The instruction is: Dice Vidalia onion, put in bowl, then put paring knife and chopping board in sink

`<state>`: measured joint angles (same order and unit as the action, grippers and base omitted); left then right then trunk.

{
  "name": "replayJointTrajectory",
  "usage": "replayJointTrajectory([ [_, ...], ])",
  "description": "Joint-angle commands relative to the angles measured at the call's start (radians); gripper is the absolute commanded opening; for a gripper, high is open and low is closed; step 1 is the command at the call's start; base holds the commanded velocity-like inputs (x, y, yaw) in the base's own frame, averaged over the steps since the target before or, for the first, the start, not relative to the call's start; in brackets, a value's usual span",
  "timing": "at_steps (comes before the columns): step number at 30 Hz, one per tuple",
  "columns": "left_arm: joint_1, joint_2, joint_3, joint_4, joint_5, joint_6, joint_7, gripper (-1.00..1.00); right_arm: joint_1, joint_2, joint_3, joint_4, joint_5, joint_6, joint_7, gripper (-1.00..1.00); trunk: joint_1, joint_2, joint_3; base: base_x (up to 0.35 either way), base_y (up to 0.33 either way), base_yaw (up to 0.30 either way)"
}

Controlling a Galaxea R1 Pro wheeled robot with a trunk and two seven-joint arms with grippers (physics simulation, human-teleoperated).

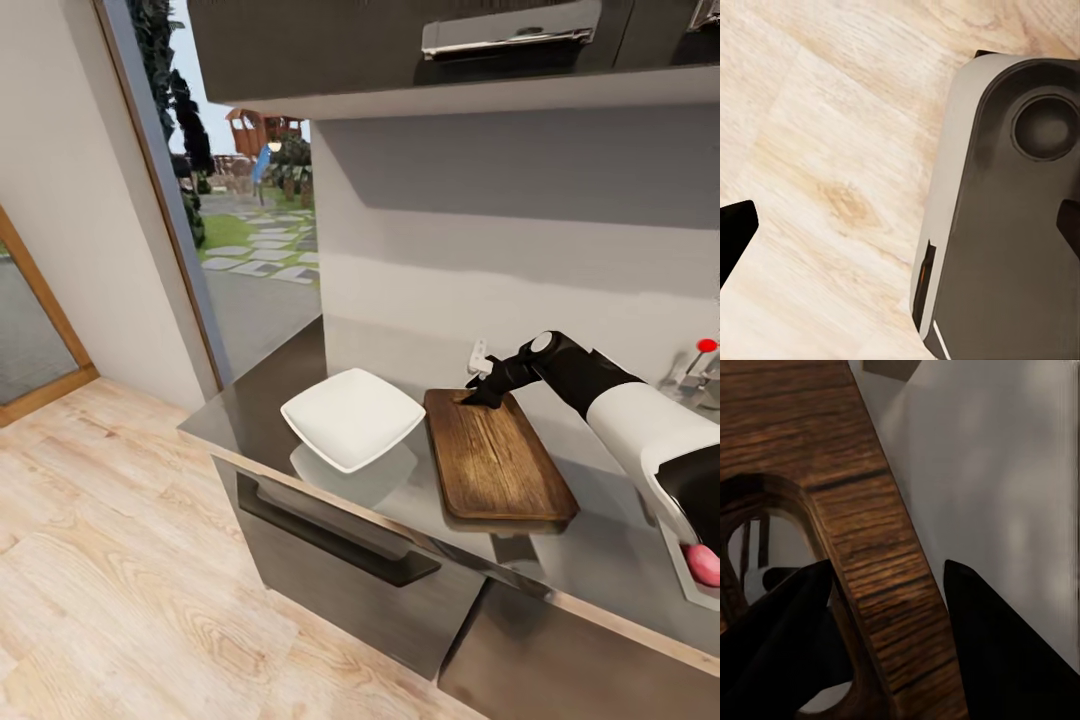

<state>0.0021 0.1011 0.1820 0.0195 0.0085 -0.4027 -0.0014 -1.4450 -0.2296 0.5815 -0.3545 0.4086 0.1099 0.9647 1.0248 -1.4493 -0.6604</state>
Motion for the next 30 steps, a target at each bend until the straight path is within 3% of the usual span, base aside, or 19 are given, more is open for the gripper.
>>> replayJointTrajectory([
  [1, -0.001, 0.0, 0.002, 0.002, 0.001, -0.005, 0.0, 1.0, 0.0, 0.0, 0.0, -0.003, 0.001, 0.01, 0.005, -1.0, 0.0, 0.0, 0.001, 0.0, 0.0, 0.0],
  [10, -0.001, -0.001, 0.002, 0.002, 0.001, -0.005, 0.0, 1.0, 0.0, -0.007, 0.0, -0.003, 0.002, 0.01, 0.005, -1.0, 0.0, 0.0, 0.015, -0.043, 0.0, 0.0],
  [20, -0.001, -0.007, 0.002, 0.003, 0.0, -0.004, 0.0, 1.0, 0.0, -0.032, -0.002, -0.003, 0.002, 0.013, 0.006, -1.0, 0.0, 0.0, 0.031, -0.236, 0.0, 0.0],
  [25, -0.001, -0.008, 0.002, 0.003, 0.001, -0.004, 0.0, 1.0, 0.0, -0.078, -0.004, -0.01, 0.003, 0.054, 0.006, -1.0, 0.0, 0.0, 0.039, -0.149, 0.0, 0.0],
  [30, -0.001, -0.008, 0.002, 0.004, 0.001, -0.004, 0.0, 1.0, 0.0, -0.102, -0.004, -0.017, 0.003, 0.079, 0.006, -1.0, 0.0, 0.0, 0.047, -0.018, 0.0, 0.0],
])
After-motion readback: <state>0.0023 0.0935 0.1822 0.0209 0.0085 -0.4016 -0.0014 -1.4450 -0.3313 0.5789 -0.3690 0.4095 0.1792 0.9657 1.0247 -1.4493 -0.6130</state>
